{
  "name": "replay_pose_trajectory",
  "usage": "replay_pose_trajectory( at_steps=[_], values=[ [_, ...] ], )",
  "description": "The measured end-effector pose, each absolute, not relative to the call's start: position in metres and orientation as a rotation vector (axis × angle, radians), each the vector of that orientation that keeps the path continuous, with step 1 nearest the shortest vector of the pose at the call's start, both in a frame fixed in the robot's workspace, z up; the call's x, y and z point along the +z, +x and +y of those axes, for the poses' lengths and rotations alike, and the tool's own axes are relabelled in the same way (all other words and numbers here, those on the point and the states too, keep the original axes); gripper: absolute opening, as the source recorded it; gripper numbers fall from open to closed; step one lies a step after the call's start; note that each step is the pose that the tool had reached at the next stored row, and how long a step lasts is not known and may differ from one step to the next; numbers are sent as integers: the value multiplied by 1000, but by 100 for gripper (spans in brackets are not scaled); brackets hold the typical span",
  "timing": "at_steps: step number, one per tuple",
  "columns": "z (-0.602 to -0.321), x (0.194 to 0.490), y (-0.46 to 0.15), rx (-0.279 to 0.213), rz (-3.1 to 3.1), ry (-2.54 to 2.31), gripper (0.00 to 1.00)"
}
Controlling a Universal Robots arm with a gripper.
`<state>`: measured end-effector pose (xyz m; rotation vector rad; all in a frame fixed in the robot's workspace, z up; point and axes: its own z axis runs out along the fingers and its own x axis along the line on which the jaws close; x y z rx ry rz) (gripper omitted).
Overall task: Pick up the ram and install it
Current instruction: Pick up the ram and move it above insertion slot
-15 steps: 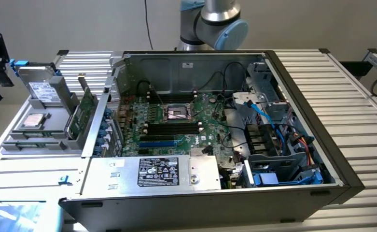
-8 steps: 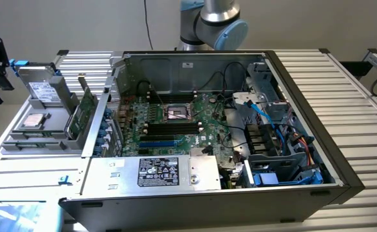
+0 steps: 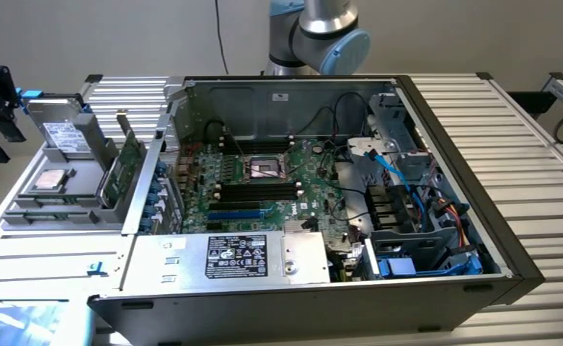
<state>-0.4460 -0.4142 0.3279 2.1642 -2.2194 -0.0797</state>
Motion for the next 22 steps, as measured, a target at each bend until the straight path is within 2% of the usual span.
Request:
replay_pose_trajectory(
  at_steps=[22],
  values=[
    [-423, 292, -445, -80, -2215, 2167, 49]
  ],
)
